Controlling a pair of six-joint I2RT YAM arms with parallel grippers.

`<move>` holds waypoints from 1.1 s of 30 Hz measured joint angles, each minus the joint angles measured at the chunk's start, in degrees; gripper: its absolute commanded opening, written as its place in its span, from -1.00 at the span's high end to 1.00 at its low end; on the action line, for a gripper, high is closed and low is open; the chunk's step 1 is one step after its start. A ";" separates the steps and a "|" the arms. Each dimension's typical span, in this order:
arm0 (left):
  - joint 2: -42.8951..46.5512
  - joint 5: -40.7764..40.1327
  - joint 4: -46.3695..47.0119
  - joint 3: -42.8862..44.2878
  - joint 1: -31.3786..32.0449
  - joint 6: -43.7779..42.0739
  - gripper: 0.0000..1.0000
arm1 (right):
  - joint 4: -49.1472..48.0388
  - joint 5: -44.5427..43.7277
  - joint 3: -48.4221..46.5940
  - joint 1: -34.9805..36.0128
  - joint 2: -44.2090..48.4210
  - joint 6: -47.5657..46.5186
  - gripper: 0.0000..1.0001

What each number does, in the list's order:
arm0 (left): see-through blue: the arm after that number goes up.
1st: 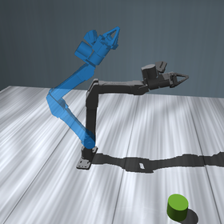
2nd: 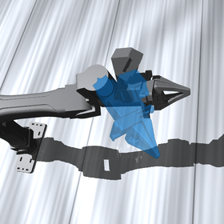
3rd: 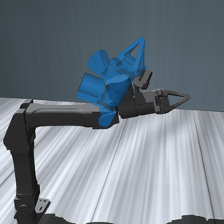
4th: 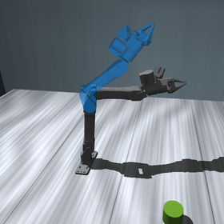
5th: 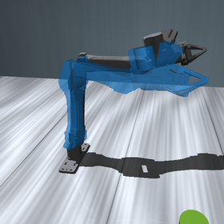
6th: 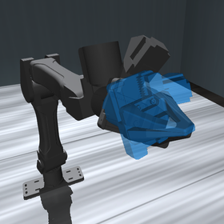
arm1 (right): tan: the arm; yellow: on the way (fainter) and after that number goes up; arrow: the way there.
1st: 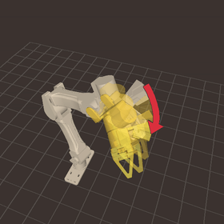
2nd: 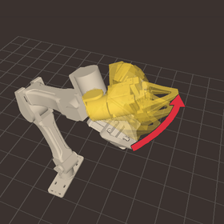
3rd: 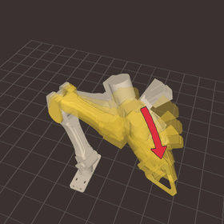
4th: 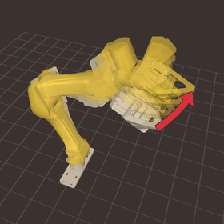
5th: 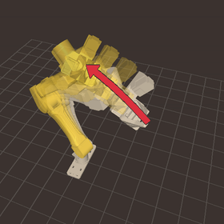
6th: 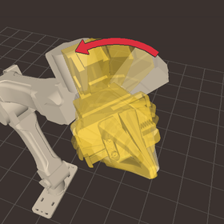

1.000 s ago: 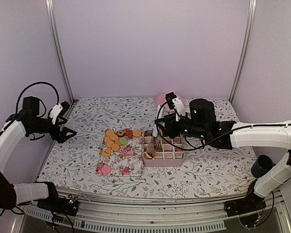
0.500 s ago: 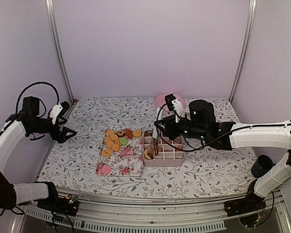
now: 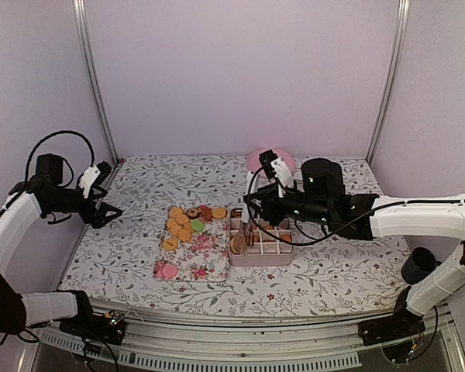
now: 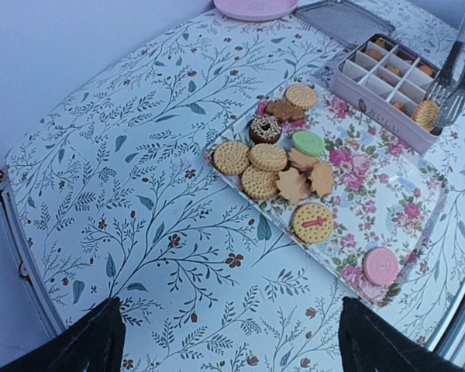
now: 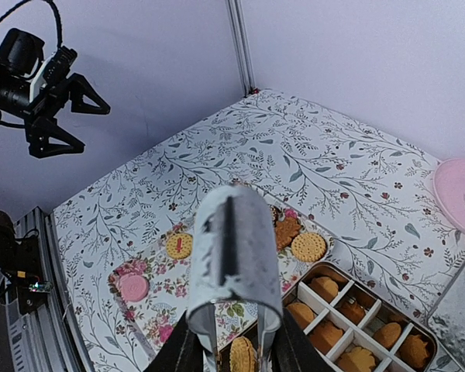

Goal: Pack the cookies
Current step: Adjust the fake cookies in the empty pocket of the box.

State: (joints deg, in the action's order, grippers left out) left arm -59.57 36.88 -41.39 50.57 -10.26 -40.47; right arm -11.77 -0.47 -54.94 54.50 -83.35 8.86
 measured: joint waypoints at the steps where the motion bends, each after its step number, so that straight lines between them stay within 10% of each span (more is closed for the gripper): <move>1: 0.00 0.00 0.00 0.07 0.00 0.00 -0.93 | 0.15 -0.02 -0.28 0.07 0.00 -0.11 0.40; 33: 0.00 0.13 0.00 0.17 0.00 0.00 -0.93 | 2.78 -9.75 -3.56 5.92 -2.78 -5.33 0.82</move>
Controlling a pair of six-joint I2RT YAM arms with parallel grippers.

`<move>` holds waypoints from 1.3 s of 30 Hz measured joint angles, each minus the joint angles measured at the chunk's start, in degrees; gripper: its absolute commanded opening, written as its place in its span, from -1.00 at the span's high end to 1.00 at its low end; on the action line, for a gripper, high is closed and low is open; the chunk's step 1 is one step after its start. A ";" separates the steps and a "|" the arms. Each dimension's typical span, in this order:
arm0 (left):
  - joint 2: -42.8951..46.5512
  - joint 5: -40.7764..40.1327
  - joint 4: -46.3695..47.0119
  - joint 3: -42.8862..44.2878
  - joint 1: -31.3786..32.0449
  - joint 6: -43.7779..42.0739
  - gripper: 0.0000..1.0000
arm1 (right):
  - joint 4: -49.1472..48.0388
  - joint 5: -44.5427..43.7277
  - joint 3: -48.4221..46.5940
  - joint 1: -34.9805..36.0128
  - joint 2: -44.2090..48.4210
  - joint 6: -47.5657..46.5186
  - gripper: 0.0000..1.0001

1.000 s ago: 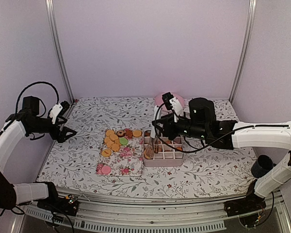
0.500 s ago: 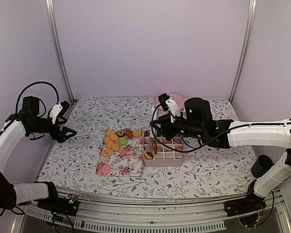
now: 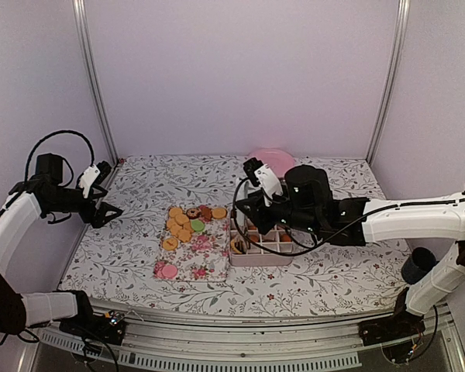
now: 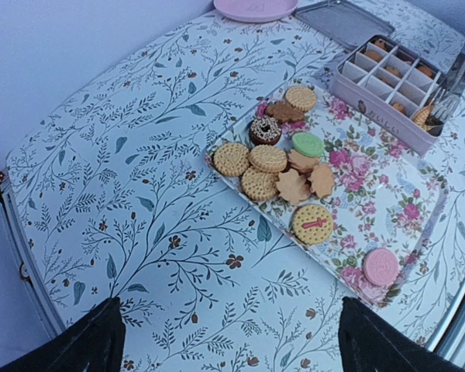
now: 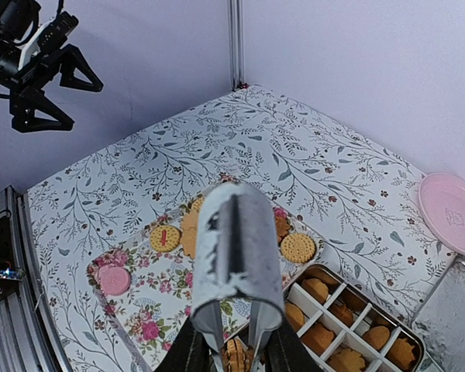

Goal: Pack the cookies
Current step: Adjust the fake cookies in the empty pocket of the box.

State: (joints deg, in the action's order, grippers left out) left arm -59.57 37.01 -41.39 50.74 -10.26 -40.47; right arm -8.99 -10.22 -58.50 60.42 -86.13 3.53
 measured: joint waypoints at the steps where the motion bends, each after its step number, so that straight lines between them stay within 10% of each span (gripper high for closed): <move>1: 0.00 0.00 0.00 0.02 0.00 0.00 -0.93 | 0.13 -0.55 0.00 0.20 0.00 -0.02 0.82; 11: 0.00 0.02 0.00 0.02 0.00 0.00 -0.92 | 2.56 -2.84 -2.38 1.51 -0.13 -1.44 0.19; 39: 0.00 0.00 0.00 0.00 0.00 -0.07 -0.92 | 1.25 -2.71 -4.24 0.52 0.00 -0.74 0.74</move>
State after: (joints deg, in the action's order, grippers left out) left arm -59.57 37.01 -41.39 50.74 -10.26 -40.53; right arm -7.75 -12.93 -62.74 60.95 -86.13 2.79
